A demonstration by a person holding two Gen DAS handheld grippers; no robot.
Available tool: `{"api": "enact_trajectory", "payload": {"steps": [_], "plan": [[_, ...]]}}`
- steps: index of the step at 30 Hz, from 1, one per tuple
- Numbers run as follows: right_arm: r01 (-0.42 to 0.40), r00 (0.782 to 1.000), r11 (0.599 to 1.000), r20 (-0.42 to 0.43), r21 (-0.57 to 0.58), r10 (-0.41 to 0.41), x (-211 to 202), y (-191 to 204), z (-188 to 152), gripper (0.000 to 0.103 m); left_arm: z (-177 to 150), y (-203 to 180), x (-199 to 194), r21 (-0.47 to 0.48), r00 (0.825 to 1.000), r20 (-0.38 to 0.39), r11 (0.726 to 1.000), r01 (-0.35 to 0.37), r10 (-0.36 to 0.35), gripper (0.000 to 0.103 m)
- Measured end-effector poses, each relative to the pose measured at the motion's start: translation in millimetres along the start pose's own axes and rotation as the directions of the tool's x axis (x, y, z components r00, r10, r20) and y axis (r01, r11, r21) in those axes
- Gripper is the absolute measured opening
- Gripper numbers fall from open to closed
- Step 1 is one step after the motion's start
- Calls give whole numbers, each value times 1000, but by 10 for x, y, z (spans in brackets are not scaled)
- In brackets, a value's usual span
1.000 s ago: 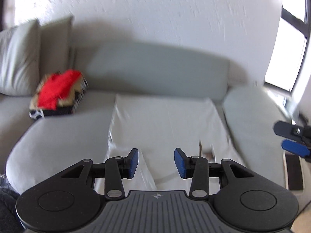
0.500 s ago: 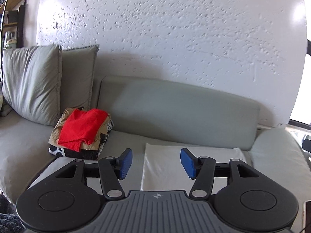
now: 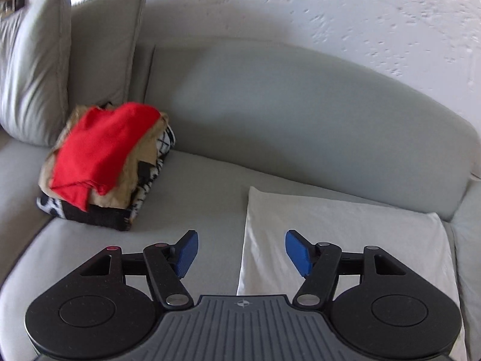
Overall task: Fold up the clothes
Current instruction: 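Pinch the shirt hem with both grippers and lift it toward the collar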
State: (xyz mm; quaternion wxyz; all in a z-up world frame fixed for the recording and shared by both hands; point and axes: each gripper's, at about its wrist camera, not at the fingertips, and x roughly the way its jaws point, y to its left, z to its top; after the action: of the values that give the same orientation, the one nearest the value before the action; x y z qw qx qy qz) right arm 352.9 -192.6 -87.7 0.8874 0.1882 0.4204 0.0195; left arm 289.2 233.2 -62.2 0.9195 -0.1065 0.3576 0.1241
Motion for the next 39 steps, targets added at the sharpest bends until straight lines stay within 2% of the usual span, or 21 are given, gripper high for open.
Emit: {"api": "enact_trajectory", "payload": {"steps": [1,3,4,8,11,13,15,17,18,20,23,26,27,28,29,34,39], "plan": [[-2,1000,1000,-5,23,2,115,-74,45,86,23,29,177,-16,1000,-17,1000,4,-4,58],[-17,1000,999,-18,52,18,348,-193,139,78,55,78,515,-42,999,-43,999,0,-2,49],[-20,999,998,-26,63,22,468,-245,188,73,70,100,681,-53,999,-55,999,-4,1,48],[-32,999,992,-19,122,35,882,-448,364,68,119,183,1229,-97,996,-90,995,14,-23,48],[-54,999,980,4,191,54,1131,-629,503,66,158,230,1472,-116,992,-95,990,76,-88,48],[-63,997,975,-18,212,68,1329,-730,615,60,188,215,1589,-86,988,-102,990,108,-117,47],[-78,996,975,-30,208,86,1467,-792,696,56,210,193,1686,-64,982,-118,988,143,-150,46],[-116,993,978,-3,175,118,1521,-804,772,53,231,186,1777,-60,975,-133,983,171,-178,45],[-134,991,979,0,156,136,1552,-800,809,44,247,183,1813,-61,973,-133,982,180,-186,45],[-154,987,980,-34,122,160,1644,-769,858,35,279,176,1865,-61,972,-129,980,192,-198,44],[-151,986,988,-63,35,153,1752,-645,894,34,330,121,1939,-32,972,-135,982,188,-191,40],[-123,990,992,-66,-27,121,1823,-534,903,32,336,-7,1988,52,980,-137,987,152,-143,41],[-106,992,993,-68,-55,102,1844,-490,897,17,336,-36,1997,74,983,-130,987,143,-133,33],[-90,994,993,-64,-79,85,1853,-448,888,5,339,-47,2004,87,985,-119,986,139,-129,20],[-80,996,992,-49,-95,75,1836,-410,873,5,344,-56,1999,87,986,-111,987,137,-127,5],[-63,996,990,49,-122,69,1501,-255,804,4,313,-106,1723,122,996,-40,989,89,-85,4],[-77,992,994,98,-81,85,810,-203,701,4,271,-167,1139,183,995,38,979,83,-92,4]]}}
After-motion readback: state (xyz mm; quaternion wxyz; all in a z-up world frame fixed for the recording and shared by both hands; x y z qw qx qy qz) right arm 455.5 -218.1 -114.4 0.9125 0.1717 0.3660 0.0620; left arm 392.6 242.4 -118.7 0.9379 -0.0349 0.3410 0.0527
